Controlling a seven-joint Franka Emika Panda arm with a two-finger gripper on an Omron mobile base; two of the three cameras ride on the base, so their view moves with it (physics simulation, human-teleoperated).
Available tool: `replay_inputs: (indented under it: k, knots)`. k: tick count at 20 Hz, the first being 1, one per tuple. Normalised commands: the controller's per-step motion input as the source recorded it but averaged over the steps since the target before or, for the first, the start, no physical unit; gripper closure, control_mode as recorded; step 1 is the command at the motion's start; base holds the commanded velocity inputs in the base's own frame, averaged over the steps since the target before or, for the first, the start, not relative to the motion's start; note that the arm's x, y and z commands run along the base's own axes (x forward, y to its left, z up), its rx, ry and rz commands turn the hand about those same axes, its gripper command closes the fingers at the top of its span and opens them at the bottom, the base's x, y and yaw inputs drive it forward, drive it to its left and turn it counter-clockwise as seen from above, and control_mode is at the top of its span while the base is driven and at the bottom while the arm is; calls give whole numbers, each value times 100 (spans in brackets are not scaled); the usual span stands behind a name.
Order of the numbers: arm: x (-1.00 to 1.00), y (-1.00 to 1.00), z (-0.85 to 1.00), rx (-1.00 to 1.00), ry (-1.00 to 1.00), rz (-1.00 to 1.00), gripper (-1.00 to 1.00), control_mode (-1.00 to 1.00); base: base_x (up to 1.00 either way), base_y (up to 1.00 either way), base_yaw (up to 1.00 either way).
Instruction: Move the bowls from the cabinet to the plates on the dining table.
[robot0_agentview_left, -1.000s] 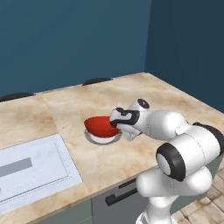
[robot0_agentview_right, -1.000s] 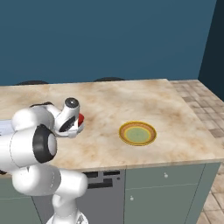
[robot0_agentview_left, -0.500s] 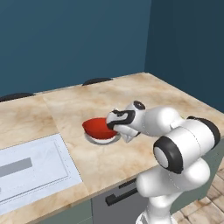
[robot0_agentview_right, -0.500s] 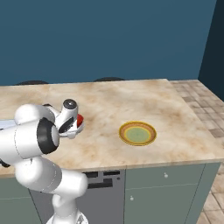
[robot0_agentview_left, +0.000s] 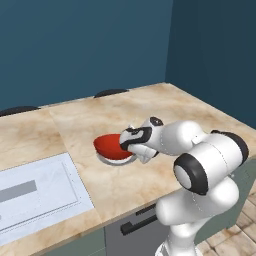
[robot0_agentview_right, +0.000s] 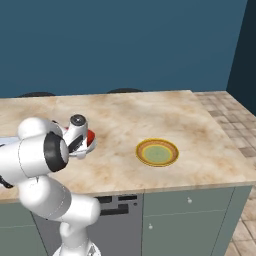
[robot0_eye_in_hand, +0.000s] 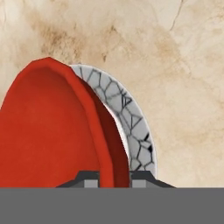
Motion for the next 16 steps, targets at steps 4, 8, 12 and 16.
replay_inputs:
  k: [4,8,12,16]
  knots:
    - [0,0,-21,-2,0,0,100,-100,0,0,0]
    - [0,0,-14,-1,0,0,100,-100,0,0,0]
    - [0,0,0,0,0,0,100,-100,0,0,0]
    - [0,0,0,0,0,0,-100,-100,0,0,0]
